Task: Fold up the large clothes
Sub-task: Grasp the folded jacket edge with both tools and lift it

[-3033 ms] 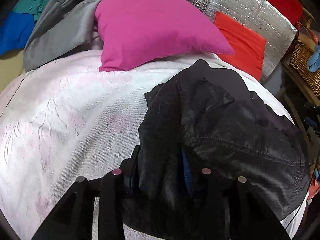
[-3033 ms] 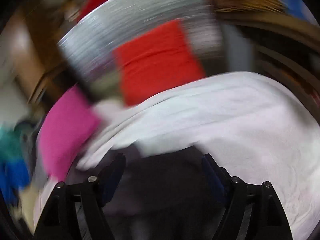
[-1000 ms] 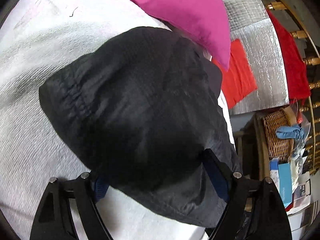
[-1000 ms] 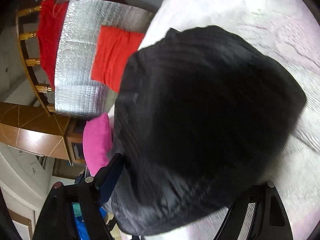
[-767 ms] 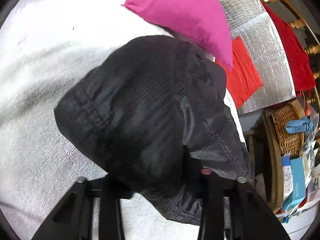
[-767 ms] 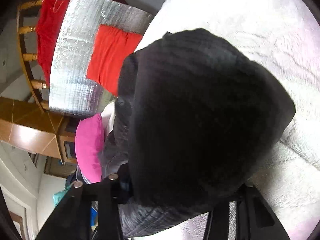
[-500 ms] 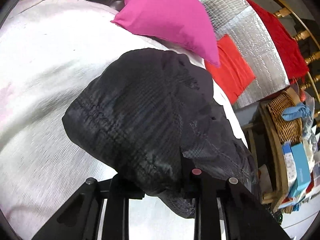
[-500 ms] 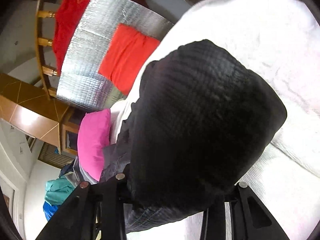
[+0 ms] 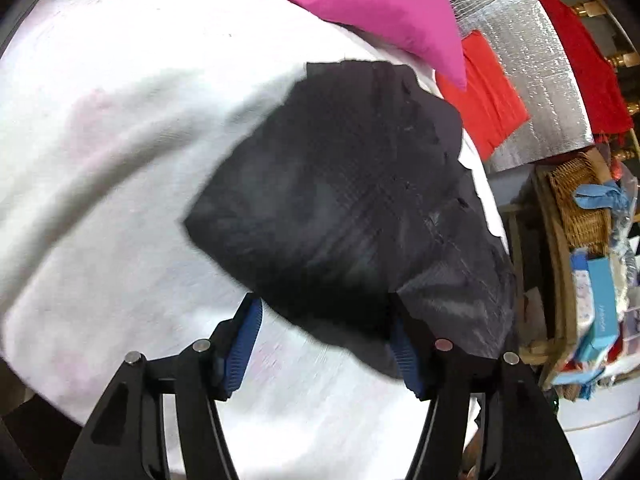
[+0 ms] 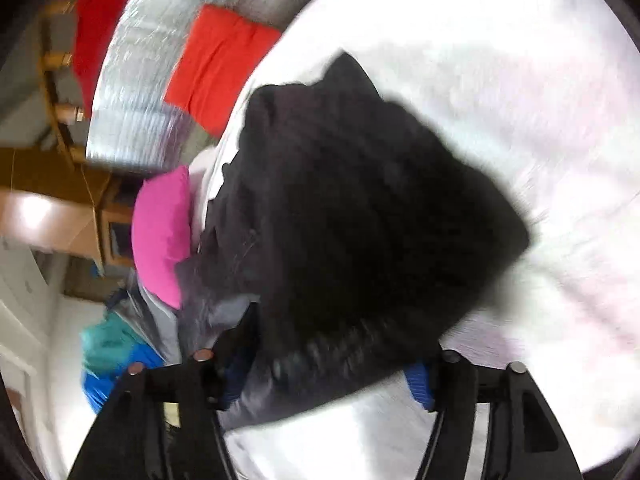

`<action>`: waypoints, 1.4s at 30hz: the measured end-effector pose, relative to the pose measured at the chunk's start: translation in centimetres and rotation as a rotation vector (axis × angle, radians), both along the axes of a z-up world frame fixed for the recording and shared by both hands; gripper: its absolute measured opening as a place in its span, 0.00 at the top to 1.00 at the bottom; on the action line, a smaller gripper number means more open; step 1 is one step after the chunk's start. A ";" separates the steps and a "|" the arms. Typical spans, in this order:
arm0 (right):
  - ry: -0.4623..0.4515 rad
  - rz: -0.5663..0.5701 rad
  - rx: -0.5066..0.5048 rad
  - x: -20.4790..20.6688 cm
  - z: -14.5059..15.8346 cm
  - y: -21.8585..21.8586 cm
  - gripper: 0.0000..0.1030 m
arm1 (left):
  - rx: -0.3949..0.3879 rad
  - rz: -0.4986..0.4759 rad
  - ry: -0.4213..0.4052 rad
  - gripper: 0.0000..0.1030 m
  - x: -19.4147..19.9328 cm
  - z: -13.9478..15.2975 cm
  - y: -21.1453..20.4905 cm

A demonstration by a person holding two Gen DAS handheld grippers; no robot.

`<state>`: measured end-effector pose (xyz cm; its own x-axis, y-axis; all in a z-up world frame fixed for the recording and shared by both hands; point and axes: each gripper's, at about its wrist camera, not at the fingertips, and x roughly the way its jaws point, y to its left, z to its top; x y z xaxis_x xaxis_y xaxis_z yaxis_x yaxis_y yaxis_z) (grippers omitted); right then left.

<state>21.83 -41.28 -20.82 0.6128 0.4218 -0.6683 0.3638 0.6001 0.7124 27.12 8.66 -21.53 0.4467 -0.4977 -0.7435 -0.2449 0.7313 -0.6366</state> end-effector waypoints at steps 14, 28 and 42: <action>-0.126 -0.053 -0.097 0.1 3.6 -8.7 0.20 | 0.238 -0.020 -0.214 0.26 6.2 3.9 3.7; -0.017 0.212 -0.019 10.4 -2.7 -6.6 0.15 | 0.041 -0.202 -0.099 0.24 11.9 -0.9 0.7; -0.205 0.167 -0.157 11.4 2.5 -2.1 0.72 | -0.033 -0.164 -0.249 0.67 12.9 1.6 -2.0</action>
